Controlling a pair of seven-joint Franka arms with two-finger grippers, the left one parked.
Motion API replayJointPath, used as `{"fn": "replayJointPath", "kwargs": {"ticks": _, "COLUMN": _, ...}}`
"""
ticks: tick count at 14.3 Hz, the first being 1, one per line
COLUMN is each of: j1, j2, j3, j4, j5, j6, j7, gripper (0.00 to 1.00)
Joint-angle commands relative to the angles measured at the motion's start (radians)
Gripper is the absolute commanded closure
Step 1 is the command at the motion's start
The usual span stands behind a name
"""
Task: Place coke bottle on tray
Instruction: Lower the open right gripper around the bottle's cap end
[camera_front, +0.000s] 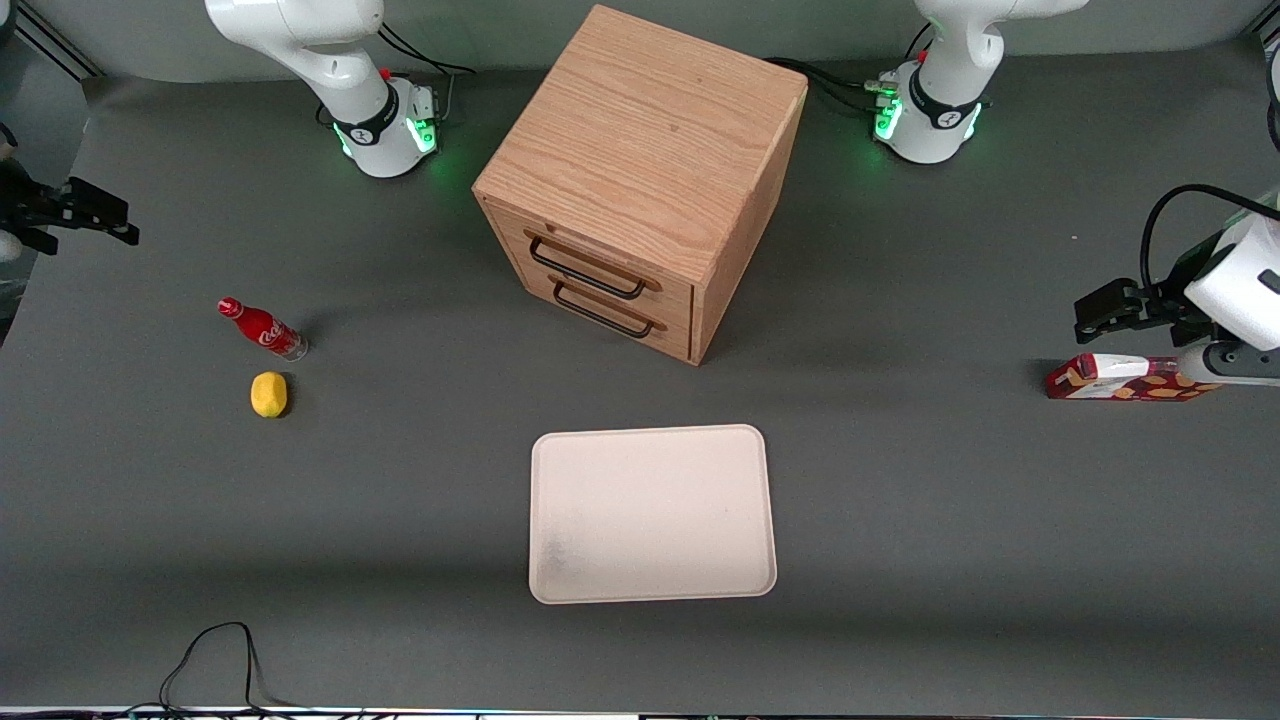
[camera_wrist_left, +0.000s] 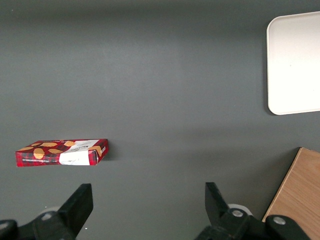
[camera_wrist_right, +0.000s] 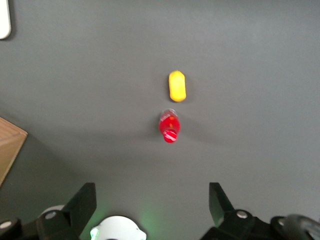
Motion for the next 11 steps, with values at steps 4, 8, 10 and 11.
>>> {"fn": "replayJointPath", "kwargs": {"ticks": 4, "j1": 0.012, "j2": -0.086, "j3": -0.054, "j4": -0.136, "j5": -0.044, "j6": 0.09, "j7": -0.087, "gripper": 0.0}}
{"fn": "replayJointPath", "kwargs": {"ticks": 8, "j1": 0.012, "j2": -0.1, "j3": -0.059, "j4": -0.283, "j5": -0.046, "j6": 0.24, "j7": -0.085, "gripper": 0.0}}
{"fn": "replayJointPath", "kwargs": {"ticks": 10, "j1": 0.014, "j2": -0.099, "j3": -0.095, "j4": -0.349, "j5": -0.046, "j6": 0.323, "j7": -0.087, "gripper": 0.0}}
{"fn": "replayJointPath", "kwargs": {"ticks": 11, "j1": 0.014, "j2": -0.096, "j3": -0.097, "j4": -0.386, "j5": -0.046, "j6": 0.369, "j7": -0.087, "gripper": 0.0}}
